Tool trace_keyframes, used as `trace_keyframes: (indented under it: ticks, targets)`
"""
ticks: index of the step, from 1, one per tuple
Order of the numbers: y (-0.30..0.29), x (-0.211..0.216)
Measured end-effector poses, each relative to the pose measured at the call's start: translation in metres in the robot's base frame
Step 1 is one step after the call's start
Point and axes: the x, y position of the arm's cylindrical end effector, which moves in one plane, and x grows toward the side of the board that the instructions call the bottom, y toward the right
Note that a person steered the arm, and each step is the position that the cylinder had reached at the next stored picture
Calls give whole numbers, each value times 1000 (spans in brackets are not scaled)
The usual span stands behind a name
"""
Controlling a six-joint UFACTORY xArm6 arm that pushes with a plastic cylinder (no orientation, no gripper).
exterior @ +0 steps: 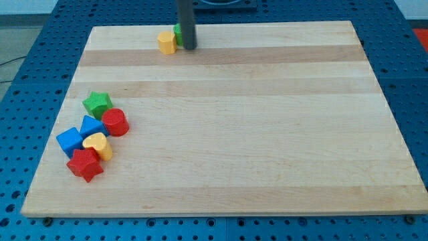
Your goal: Push the green circle along with yellow hexagon towards the group of blocks
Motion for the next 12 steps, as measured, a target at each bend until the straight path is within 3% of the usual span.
trace_keyframes:
  ticks: [1, 2, 3, 4, 5, 6, 7, 8, 10, 12]
  targets:
    - [1, -61]
    - [-67, -53]
    - [-119, -17]
    - [-141, 13]
    - [-132, -39]
    - [-67, -65]
    - [-25, -53]
    - [-25, -30]
    - [-114, 16]
    - [-159, 58]
